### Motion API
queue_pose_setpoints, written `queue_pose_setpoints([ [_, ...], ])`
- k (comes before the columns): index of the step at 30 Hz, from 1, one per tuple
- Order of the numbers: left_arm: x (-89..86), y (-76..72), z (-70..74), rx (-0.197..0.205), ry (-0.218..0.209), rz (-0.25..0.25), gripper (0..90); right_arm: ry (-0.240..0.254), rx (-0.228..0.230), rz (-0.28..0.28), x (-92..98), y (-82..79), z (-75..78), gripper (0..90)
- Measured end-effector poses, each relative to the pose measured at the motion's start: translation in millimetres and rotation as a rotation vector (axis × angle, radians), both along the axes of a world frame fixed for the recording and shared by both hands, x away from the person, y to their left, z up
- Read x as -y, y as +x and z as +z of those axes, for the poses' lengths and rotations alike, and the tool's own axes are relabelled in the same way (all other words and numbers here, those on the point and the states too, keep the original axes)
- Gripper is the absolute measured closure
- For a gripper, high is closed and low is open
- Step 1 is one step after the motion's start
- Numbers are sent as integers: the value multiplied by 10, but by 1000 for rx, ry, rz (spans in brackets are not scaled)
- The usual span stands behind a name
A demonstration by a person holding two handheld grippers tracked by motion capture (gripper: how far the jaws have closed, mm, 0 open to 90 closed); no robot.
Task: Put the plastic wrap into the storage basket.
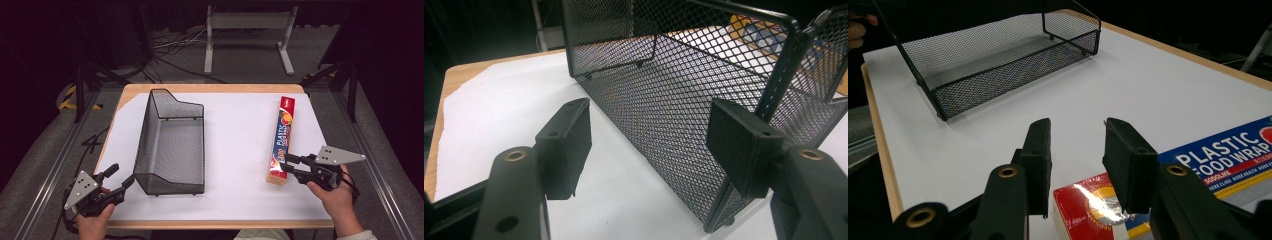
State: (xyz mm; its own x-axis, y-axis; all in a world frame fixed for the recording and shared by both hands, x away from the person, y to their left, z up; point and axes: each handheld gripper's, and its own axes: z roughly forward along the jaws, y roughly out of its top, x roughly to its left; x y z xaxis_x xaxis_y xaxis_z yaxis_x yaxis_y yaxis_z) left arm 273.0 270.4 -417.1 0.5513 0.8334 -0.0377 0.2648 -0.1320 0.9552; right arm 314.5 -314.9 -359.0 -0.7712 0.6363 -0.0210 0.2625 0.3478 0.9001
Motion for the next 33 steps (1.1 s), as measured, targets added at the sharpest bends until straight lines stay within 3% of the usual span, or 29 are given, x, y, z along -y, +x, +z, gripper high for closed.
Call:
queue_pose_setpoints([
  [11,-5,3,-2,3,-4,0,352,3,-6,68,-273,81,96,725],
  [16,-3,2,-1,3,0,0,352,-4,-24,87,-362,127,118,802],
  [22,-2,4,-2,3,0,-1,352,5,-25,72,-398,188,164,899],
  [27,-4,6,-4,2,-1,-3,352,1,-51,55,-401,237,107,900],
  [33,6,11,-7,3,-1,-1,352,-76,-111,21,-447,330,-31,900],
])
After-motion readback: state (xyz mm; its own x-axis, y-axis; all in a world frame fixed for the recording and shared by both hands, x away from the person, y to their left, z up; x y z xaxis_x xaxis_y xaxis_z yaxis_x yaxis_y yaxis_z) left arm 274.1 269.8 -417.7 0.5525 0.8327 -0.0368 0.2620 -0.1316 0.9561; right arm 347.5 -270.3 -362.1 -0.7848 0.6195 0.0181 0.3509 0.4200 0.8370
